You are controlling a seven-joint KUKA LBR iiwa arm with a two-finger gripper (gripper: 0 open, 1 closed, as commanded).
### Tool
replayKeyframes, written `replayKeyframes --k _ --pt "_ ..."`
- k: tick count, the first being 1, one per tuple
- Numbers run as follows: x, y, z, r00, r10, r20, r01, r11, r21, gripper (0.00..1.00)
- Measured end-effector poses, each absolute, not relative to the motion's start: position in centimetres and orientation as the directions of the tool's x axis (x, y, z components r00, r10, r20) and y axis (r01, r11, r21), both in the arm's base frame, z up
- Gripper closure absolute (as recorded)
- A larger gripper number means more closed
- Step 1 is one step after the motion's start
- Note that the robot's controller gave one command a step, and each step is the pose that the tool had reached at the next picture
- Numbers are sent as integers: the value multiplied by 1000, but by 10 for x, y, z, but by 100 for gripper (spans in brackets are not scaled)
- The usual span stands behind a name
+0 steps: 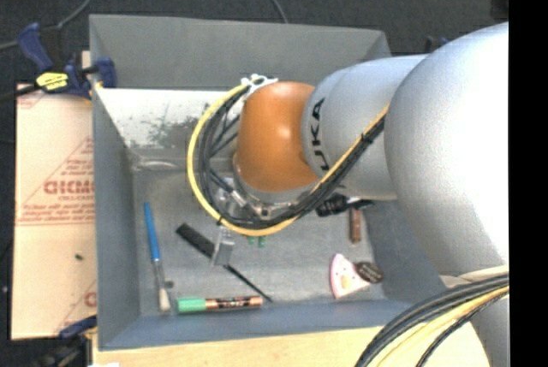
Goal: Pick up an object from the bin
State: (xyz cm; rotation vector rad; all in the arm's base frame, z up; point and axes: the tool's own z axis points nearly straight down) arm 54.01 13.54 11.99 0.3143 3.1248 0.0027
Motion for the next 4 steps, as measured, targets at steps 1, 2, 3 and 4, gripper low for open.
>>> replayKeyframes --k 1,2,3,4 --pt "535 144 112 -962 271 12 271 962 -1 0" --pt "527 133 70 -908 419 -2 419 908 3 0" --pt "531 143 71 -902 431 8 431 902 0 100" --pt "531 143 71 -902 431 8 431 902 0 100"
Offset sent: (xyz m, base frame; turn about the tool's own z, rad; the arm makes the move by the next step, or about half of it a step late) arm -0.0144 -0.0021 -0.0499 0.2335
